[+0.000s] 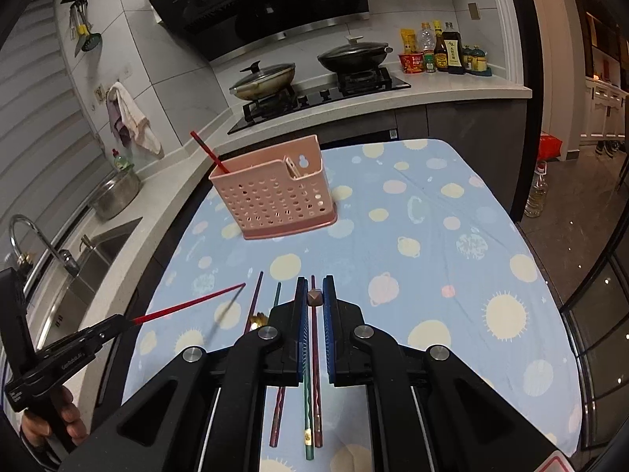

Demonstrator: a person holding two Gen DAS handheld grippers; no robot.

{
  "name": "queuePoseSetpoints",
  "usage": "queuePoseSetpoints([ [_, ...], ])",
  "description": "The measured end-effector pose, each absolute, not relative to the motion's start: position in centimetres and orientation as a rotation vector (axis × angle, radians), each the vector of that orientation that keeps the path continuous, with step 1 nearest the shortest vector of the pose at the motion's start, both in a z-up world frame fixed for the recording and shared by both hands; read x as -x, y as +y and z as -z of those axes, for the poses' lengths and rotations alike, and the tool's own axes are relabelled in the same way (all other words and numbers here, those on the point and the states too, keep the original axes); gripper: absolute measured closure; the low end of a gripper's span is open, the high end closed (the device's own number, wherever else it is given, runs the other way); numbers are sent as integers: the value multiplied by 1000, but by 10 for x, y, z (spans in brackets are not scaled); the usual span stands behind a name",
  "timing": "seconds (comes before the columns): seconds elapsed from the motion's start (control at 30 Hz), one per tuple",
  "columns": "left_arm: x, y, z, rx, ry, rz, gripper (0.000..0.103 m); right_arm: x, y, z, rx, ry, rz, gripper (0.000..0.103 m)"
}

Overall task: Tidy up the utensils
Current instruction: 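Lift both chopsticks and carry them toward the pink holder with both tools, then lower the red chopstick into the holder while the right tool lowers the brown chopstick in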

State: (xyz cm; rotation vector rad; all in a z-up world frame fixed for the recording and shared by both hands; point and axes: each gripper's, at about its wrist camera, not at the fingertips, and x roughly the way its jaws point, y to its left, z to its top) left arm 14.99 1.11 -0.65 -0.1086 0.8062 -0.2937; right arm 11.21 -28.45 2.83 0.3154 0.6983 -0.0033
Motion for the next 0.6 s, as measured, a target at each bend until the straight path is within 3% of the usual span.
queuePoseSetpoints([
  [0.6, -216, 3, -66, 119, 613, 298, 96, -163, -301, -75, -313, 586, 4, 96],
])
